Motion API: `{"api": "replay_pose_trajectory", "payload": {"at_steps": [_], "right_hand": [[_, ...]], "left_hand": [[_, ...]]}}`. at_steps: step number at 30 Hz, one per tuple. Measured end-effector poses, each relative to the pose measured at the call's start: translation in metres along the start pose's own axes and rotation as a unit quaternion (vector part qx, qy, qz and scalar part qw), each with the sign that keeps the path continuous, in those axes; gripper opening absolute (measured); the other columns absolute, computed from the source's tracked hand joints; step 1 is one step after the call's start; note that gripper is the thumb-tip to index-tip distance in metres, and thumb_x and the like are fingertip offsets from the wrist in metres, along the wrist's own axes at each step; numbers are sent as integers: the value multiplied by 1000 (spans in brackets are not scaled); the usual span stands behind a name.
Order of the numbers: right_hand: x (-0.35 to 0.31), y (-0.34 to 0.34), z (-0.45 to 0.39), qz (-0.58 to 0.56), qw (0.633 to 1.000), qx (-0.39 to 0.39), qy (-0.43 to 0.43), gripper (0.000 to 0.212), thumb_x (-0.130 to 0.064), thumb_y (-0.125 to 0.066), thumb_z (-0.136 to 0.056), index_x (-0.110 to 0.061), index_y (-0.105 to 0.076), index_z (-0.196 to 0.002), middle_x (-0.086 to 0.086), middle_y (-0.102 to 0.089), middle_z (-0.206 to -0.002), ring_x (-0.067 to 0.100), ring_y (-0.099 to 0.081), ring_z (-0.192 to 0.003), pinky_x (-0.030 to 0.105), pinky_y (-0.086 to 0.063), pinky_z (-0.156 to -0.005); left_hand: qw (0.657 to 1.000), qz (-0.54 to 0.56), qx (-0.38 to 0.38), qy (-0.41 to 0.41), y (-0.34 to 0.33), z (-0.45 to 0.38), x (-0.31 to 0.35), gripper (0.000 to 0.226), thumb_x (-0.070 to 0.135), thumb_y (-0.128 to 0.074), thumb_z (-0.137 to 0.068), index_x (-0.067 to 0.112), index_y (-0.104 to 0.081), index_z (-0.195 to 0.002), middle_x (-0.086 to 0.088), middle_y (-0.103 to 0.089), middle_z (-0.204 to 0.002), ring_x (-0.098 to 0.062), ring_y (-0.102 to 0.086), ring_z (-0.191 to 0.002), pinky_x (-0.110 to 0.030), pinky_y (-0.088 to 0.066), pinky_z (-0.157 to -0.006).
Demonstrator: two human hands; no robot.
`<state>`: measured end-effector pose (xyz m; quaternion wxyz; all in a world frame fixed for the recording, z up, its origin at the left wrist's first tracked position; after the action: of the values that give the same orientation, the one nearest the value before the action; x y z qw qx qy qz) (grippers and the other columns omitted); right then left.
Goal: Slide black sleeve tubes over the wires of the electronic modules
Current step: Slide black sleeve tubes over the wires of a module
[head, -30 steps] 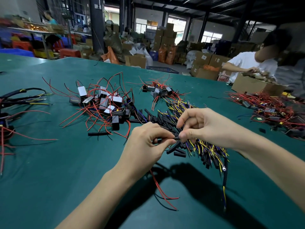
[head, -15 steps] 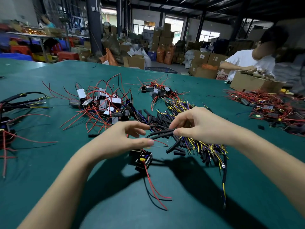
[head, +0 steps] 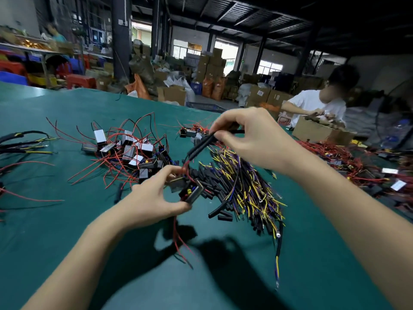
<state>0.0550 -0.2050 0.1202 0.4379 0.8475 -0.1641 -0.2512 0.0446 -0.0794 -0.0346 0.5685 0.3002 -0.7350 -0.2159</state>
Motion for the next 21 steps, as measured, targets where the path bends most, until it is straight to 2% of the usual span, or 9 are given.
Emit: {"api": "replay_pose_trajectory", "payload": {"at_steps": [2, 4, 6, 8, 11, 13, 16, 18, 21], "right_hand": [[-10, 14, -8, 9, 1000, 15, 15, 12, -7, -61, -90, -10, -72, -94, -1, -70, -87, 7, -62, -80, 11, -46, -76], [-15, 25, -17, 15, 999, 24, 23, 10, -10, -62, -90, -14, -71, -93, -3, -68, -87, 8, -60, -81, 10, -44, -74], [-17, 29, -25, 8, 999, 27, 25, 9, -12, -63, -90, -17, -71, -91, -3, -67, -87, 9, -59, -84, 12, -44, -75], [-19, 25, -34, -19, 999, 23, 25, 9, -13, -64, -90, -19, -71, -90, -3, -67, -87, 12, -60, -84, 17, -46, -75], [-29, 7, -50, -64, 998, 14, 23, 8, -12, -65, -89, -16, -71, -92, 1, -68, -88, 14, -61, -83, 27, -49, -80], [-46, -7, -61, -100, 994, 6, 34, 8, -11, -64, -89, -15, -71, -92, 1, -69, -87, 10, -61, -81, 29, -50, -84], [-91, -27, -77, -109, 990, -23, 85, 9, -11, -63, -89, -17, -70, -92, -1, -69, -88, 15, -64, -84, 27, -53, -80], [-126, -37, -85, -107, 985, -46, 128, 11, -10, -63, -90, -17, -70, -92, 0, -70, -89, 13, -63, -83, 24, -52, -78], [-166, -42, -96, -150, 973, -54, 167, 10, -7, -62, -89, -12, -70, -93, 5, -71, -88, 14, -63, -77, 27, -52, -75]], "left_hand": [[997, 36, 62, -36, 26, 2, 11, 47, 25, -80, -73, 34, -55, -111, 18, -65, -107, 5, -58, -102, -30, -40, -103], [989, 84, 97, -73, 50, 7, 21, 32, 8, -75, -77, 27, -62, -99, 10, -72, -92, 7, -62, -82, -13, -47, -86], [981, 141, 106, -86, 73, 17, 25, 26, 2, -72, -77, 21, -64, -93, 12, -73, -83, 3, -63, -71, -10, -49, -72], [969, 201, 113, -85, 99, 30, 22, 22, 12, -68, -74, 14, -64, -95, 9, -73, -77, -3, -67, -66, -14, -53, -66], [964, 227, 125, -54, 140, 51, 10, 30, 23, -66, -70, 14, -65, -98, -5, -73, -86, -19, -70, -68, -30, -59, -69], [979, 171, 103, -31, 159, 64, -1, 36, 32, -71, -66, 23, -66, -100, -3, -74, -93, -14, -72, -76, -23, -57, -74], [996, 68, 30, 41, 163, 83, -28, 57, 50, -76, -51, 42, -61, -106, 17, -71, -94, 2, -68, -87, -10, -51, -75], [992, 103, 18, 65, 157, 93, -38, 62, 49, -77, -51, 45, -58, -110, 23, -70, -94, 7, -66, -89, -5, -48, -74], [987, 159, 18, 28, 142, 99, -35, 42, 36, -72, -67, 31, -64, -108, 17, -71, -100, 7, -62, -91, -3, -44, -75]]}}
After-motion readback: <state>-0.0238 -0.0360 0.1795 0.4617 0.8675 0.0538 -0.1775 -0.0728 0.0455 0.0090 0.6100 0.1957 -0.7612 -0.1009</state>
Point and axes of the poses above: each hand's wrist, its own z-axis away from the middle knuckle, its own y-axis out of the back of the hand, x = y × z, the point moved 10 cm from there along -z, towards the middle knuckle
